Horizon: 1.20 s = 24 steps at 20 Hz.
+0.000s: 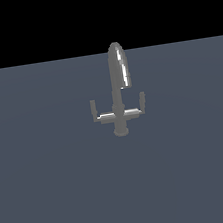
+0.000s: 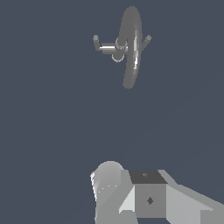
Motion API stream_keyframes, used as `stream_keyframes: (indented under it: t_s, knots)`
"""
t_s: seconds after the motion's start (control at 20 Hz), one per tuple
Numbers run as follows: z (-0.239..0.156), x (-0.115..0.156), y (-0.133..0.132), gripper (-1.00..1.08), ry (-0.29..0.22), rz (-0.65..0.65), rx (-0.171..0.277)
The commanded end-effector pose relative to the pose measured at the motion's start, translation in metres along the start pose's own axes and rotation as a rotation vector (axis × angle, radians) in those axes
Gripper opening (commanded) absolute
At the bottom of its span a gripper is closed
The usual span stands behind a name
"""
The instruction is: Turn on the faucet by rotating a designated handle.
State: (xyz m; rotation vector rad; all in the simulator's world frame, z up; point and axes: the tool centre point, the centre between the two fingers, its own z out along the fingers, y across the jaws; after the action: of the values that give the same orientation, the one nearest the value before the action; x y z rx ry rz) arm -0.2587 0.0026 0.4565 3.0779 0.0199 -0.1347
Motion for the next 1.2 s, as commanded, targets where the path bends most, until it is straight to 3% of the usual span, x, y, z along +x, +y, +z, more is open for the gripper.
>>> stream_keyframes:
  t_s: [0.0, 0.55, 1.15]
  knots:
    - [0.0, 0.0, 0.0, -1.0, 0.0, 0.0, 0.0]
    - [-0.0081, 0.0026, -0.0063, -1.0, 0.022, -0.047, 0.008]
    - [-0.0059, 0.0072, -0.0043, -1.0, 0.002, -0.098, -0.013]
